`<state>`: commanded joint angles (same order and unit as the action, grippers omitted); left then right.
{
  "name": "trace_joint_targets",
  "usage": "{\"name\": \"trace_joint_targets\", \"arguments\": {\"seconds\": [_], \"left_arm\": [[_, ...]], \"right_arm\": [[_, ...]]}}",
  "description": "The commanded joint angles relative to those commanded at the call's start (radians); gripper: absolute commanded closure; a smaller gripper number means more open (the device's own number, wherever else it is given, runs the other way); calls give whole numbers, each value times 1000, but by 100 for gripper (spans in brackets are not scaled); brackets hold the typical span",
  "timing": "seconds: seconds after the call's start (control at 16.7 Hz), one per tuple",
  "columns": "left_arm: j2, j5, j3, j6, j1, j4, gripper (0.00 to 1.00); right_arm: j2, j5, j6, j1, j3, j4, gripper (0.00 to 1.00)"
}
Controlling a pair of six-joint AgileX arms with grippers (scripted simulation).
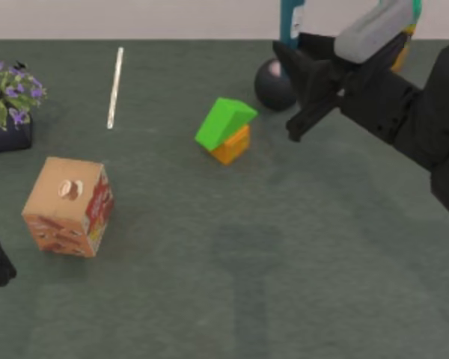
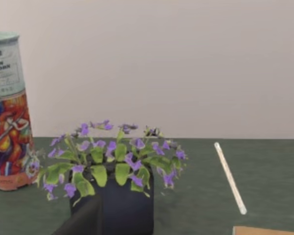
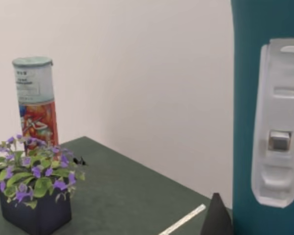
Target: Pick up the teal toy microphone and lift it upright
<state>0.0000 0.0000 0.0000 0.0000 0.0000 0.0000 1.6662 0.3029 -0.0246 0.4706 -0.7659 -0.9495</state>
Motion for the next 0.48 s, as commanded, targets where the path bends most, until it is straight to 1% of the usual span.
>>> {"name": "trace_joint_targets", "arguments": {"seconds": [0.18,0.3,0.36,0.48], "left_arm": [[0,0,0,0,0,0,0],[0,0,0,0,0,0,0],[0,0,0,0,0,0,0],[0,0,0,0,0,0,0]], "right_arm": [[-33,-91,-7,94,28,-41,100],[-52,-139,-10,143,42,-63,100],[-57,-151,-11,156,46,-69,100],[-58,-153,-11,158,46,-70,100]]}}
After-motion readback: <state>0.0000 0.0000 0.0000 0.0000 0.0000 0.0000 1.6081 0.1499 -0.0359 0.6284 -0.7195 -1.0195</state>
